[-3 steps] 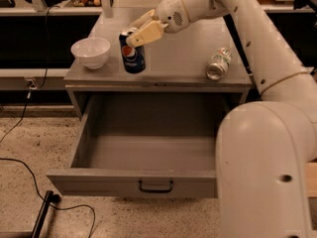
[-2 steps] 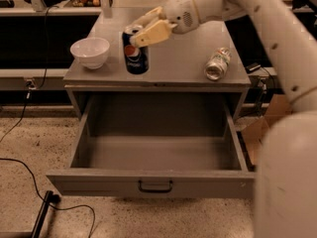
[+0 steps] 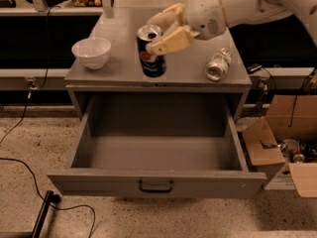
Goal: Place pepsi can into top drawer
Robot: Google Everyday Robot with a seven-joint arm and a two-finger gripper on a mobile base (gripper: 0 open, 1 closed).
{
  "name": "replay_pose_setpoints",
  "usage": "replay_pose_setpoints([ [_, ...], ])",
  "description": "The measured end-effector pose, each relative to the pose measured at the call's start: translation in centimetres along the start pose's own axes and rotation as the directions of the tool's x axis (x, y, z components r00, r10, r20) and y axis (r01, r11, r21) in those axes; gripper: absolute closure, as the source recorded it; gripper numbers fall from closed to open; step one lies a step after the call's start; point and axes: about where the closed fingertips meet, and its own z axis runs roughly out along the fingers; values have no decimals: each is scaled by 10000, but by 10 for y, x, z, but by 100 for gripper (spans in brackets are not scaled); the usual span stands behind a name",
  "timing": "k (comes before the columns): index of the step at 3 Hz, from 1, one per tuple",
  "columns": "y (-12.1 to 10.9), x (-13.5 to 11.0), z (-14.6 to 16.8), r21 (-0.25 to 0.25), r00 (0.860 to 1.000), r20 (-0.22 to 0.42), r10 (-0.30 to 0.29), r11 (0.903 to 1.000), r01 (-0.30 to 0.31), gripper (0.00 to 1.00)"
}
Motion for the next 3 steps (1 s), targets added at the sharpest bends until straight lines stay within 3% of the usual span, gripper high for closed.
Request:
replay_pose_setpoints([
  [1,5,-1,-5,-67,9997,-111,-204,9998,203,100],
  [2,1,30,17,-129,9997,204,144,9998,-142,100],
  [3,12,73,41,240,9937,1098,243,9993,-271,100],
])
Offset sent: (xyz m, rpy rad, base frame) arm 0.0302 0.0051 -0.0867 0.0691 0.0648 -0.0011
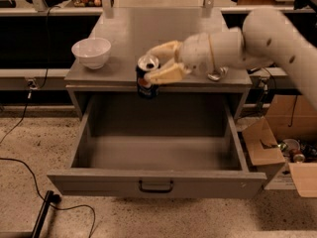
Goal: Place pepsi can into top drawer
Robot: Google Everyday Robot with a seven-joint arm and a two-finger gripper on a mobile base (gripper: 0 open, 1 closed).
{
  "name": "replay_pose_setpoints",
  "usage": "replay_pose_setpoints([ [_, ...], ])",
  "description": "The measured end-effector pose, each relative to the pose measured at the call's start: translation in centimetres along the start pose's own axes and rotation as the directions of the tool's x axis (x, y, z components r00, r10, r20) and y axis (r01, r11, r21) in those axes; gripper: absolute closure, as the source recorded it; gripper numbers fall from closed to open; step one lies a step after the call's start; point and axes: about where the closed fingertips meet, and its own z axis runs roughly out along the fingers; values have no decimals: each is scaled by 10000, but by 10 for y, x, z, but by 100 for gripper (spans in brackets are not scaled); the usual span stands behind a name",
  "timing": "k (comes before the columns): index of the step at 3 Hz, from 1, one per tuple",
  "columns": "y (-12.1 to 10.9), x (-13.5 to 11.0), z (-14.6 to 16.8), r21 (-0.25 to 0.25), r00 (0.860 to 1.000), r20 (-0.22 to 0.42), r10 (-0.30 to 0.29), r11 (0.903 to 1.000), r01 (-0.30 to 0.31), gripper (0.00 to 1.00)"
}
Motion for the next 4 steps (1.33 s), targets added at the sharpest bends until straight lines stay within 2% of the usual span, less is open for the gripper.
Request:
replay_pose_setpoints([
  [1,37,60,23,35,9992,292,-289,9996,288,100],
  [2,68,105,40,-441,9995,128,-294,9986,299,100],
  [3,96,147,50,-1042,9990,-451,66,9945,-112,100],
  [4,113,178,54,-1375,9929,-948,721,9869,-847,84],
])
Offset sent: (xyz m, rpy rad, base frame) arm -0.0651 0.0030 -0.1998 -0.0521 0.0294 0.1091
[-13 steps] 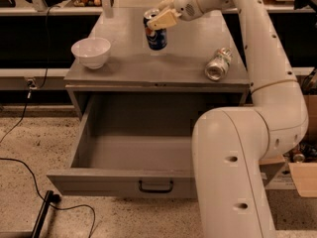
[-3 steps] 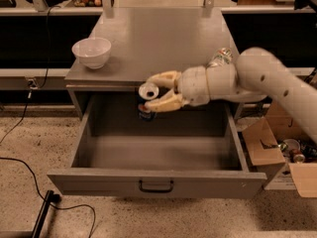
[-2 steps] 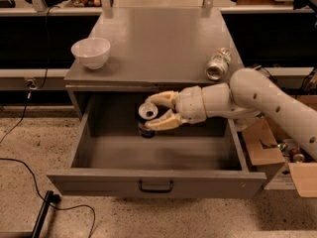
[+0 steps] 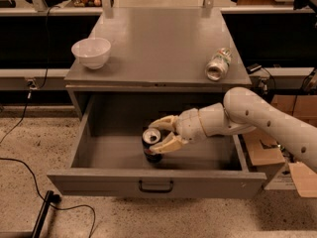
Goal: Place pepsi can into top drawer
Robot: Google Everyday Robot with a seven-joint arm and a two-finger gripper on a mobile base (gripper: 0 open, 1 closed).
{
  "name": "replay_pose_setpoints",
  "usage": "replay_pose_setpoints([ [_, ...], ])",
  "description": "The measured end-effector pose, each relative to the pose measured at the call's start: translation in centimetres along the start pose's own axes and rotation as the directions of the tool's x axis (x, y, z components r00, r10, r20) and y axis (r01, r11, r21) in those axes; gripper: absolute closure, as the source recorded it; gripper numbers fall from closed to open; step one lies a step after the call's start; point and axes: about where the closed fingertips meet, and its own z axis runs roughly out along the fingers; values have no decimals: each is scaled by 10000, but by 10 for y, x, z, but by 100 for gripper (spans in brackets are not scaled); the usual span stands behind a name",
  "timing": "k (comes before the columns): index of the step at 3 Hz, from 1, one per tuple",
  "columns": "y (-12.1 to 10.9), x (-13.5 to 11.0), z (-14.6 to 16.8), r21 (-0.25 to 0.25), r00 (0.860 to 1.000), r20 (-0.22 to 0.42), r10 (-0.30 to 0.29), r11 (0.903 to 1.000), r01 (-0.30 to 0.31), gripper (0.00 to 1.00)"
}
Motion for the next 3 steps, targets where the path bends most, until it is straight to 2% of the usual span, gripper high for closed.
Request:
replay_pose_setpoints([
  [1,8,20,5,-10,9939,123,1096,9940,-1095,61],
  [3,9,18,9,-102,9943,136,1059,9943,-1058,15],
])
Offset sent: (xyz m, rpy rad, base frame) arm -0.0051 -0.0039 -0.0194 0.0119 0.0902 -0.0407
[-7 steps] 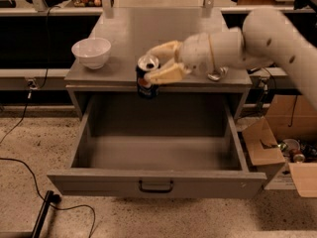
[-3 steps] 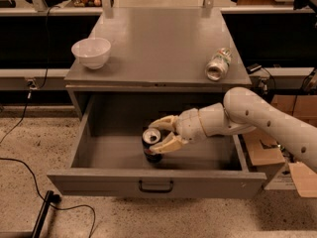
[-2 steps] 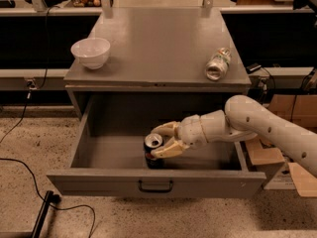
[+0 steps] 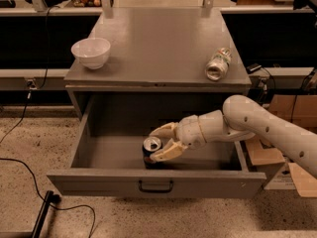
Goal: Place pepsi can into top drawer
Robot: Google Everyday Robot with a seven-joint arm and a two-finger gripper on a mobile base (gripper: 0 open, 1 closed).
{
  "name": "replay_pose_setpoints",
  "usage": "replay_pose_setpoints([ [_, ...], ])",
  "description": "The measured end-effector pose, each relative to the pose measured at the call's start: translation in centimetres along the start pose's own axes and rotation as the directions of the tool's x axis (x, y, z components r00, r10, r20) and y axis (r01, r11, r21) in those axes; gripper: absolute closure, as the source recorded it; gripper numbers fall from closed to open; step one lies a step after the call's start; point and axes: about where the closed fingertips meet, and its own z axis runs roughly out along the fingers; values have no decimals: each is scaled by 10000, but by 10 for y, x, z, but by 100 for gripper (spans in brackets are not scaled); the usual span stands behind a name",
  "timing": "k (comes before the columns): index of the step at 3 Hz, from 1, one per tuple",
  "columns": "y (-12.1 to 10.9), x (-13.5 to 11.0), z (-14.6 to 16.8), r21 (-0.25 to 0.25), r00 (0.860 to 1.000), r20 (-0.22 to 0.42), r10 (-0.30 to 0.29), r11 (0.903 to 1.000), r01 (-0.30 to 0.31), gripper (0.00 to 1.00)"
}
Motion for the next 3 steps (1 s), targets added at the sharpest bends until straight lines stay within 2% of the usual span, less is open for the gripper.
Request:
replay_pose_setpoints([
  [1,1,-1,2,-38,10000,8,-6,10000,6,0],
  [3,4,-4,3,-240,9996,241,-162,9996,168,0],
])
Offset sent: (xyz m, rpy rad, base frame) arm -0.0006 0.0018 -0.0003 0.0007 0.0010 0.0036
